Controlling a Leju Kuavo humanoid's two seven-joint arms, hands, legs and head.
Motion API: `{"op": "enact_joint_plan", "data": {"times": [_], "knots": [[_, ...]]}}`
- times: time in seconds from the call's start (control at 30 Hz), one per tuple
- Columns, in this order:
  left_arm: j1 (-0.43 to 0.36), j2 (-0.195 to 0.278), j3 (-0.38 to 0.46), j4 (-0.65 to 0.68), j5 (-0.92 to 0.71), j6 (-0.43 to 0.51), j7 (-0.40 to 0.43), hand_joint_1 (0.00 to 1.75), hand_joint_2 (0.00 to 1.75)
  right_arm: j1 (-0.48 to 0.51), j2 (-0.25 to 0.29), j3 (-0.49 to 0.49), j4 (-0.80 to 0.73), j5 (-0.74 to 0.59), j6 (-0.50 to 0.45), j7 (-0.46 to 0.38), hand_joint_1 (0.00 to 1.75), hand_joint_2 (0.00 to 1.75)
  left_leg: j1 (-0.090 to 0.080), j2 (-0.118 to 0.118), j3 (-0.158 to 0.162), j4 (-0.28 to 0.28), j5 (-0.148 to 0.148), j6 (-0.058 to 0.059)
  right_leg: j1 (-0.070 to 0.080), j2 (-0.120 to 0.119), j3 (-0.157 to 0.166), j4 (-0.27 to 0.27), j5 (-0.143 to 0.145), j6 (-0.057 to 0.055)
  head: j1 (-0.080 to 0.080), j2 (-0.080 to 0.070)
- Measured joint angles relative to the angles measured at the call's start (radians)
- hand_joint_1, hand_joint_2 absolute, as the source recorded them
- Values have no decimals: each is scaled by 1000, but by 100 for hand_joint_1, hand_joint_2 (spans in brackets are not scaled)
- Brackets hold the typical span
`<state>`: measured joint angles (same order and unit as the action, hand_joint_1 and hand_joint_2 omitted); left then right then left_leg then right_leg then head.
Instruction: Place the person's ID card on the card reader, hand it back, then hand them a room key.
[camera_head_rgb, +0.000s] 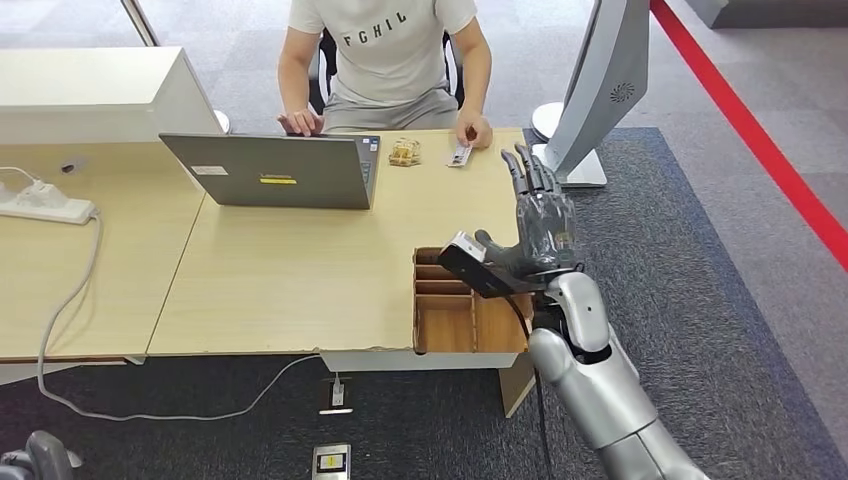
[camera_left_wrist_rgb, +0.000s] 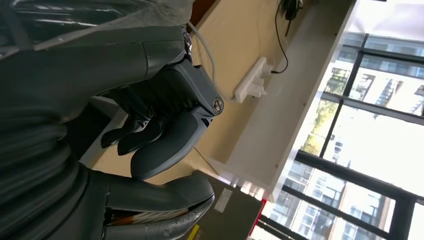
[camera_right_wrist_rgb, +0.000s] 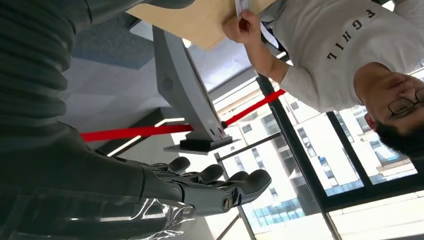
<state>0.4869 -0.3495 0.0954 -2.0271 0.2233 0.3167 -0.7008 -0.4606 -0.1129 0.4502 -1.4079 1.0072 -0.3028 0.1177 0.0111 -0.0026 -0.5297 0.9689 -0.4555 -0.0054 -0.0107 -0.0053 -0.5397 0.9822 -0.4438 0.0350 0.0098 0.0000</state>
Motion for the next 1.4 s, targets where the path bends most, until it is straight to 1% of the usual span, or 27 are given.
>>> {"op": "enact_joint_plan", "data": {"times": [0.13,0.3,0.43,0.57,0.7,0.8,1.0,1.1,1.2,1.4], "knots": [[0,0,15,1,25,-80,0,175,175,98,-89,-42,-184,-86,114,37,0,175,0,0,0,0,0,0,0,0,0,0,0,0,0,0],[-1,1,34,10,46,-137,0,175,175,220,-193,-104,-360,-192,201,71,0,175,0,0,-1,0,-1,0,0,0,0,0,0,0,0,0],[-16,2,43,22,49,-131,0,175,175,291,-254,-117,-449,-235,239,65,0,175,0,0,-1,-1,-1,0,0,0,0,0,0,0,0,0],[-27,5,45,28,54,-87,0,175,175,307,-283,-103,-480,-254,246,50,0,175,0,1,-1,-1,-1,0,0,1,1,0,0,0,0,0],[-30,6,45,28,50,-57,0,175,175,288,-294,-68,-479,-271,240,16,0,175,0,0,-1,-1,0,0,0,0,2,1,0,0,0,0],[-29,4,46,26,41,-47,0,175,175,248,-293,-24,-458,-263,235,-21,0,175,0,0,-1,-1,0,0,0,0,2,1,0,0,0,0],[-28,1,47,22,30,-24,0,175,175,169,-268,65,-386,-199,181,-51,0,175,0,0,-1,-1,0,0,0,-1,2,1,0,0,0,0],[-28,0,47,20,29,-23,0,175,175,145,-253,95,-345,-156,143,-39,0,175,0,-1,-2,-1,0,0,0,-1,1,1,0,0,0,0],[-29,0,47,19,30,-29,0,175,175,130,-242,116,-294,-116,107,-8,0,175,0,-1,-2,-1,0,0,0,-1,1,1,0,0,0,0],[-31,0,47,19,33,-26,0,175,175,119,-236,129,-186,-80,49,49,0,175,0,-1,-1,-1,0,0,0,-1,1,1,0,0,0,0]]}}
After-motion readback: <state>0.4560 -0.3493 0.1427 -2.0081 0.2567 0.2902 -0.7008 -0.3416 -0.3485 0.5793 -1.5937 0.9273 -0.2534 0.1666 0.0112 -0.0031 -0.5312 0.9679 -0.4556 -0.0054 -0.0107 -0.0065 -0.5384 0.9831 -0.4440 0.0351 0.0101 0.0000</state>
